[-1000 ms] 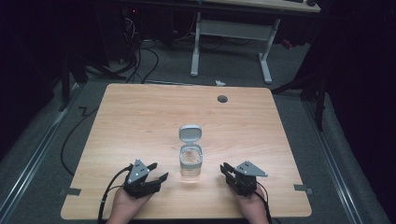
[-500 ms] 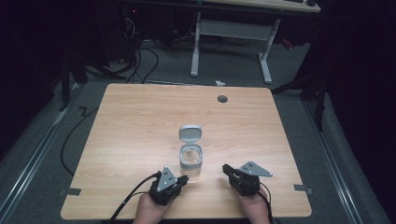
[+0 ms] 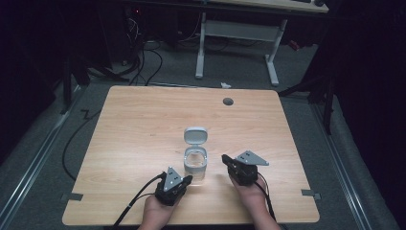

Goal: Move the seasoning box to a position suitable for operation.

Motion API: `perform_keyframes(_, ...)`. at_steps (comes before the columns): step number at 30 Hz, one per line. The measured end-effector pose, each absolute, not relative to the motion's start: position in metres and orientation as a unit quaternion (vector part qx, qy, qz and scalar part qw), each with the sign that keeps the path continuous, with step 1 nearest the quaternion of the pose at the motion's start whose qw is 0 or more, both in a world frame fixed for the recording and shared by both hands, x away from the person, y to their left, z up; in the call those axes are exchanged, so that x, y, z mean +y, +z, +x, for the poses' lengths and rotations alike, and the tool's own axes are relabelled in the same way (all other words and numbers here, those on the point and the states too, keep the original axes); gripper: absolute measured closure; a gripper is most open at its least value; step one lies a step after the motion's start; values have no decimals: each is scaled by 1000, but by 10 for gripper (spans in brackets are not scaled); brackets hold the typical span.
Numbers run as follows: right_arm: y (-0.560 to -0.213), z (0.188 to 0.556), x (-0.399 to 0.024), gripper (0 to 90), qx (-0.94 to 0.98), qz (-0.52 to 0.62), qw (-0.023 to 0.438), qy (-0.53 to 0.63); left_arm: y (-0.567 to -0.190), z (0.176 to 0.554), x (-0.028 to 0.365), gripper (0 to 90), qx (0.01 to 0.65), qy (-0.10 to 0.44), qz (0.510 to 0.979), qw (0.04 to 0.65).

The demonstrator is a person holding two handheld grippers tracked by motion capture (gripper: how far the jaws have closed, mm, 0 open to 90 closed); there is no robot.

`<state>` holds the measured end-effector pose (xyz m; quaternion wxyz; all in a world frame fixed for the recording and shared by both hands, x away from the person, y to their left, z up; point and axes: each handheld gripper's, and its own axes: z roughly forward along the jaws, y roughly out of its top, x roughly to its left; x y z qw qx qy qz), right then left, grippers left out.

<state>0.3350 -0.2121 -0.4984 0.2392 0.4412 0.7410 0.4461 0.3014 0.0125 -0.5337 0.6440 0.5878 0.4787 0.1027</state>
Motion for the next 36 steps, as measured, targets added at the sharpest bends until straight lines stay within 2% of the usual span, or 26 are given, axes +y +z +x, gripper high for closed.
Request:
perform_keyframes(21,-463,399,-175,900,736,433,253,454,-534,303,14,900,488,97,585,640)
perform_keyframes(36,-439,406,-163,900,732,418,253,475,-534,303,14,883,487,94,585,642)
